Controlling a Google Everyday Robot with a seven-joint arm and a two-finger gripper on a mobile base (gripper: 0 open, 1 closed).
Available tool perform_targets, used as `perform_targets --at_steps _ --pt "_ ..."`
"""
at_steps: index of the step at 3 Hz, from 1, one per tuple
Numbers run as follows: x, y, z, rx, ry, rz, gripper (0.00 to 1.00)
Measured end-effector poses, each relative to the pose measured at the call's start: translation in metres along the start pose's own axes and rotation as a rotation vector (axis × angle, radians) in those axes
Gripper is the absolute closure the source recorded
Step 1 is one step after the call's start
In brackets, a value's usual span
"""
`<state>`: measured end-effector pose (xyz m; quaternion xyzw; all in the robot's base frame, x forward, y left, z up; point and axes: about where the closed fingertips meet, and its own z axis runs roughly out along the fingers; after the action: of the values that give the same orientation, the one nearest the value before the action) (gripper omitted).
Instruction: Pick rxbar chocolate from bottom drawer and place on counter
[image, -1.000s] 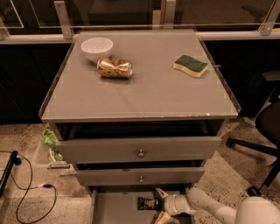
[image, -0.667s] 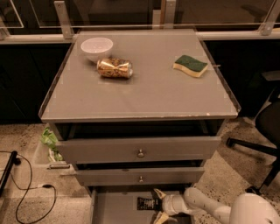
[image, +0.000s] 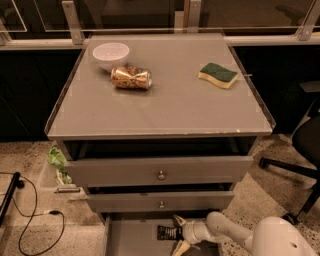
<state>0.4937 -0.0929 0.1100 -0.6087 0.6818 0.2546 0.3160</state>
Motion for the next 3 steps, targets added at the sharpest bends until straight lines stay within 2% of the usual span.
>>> perform_targets --at_steps 1,3 --pt "0.0000 -0.0001 0.0001 0.000 0.000 0.000 0.19" --pt "0.0000 0.0000 0.0001 0.000 0.000 0.000 0.65"
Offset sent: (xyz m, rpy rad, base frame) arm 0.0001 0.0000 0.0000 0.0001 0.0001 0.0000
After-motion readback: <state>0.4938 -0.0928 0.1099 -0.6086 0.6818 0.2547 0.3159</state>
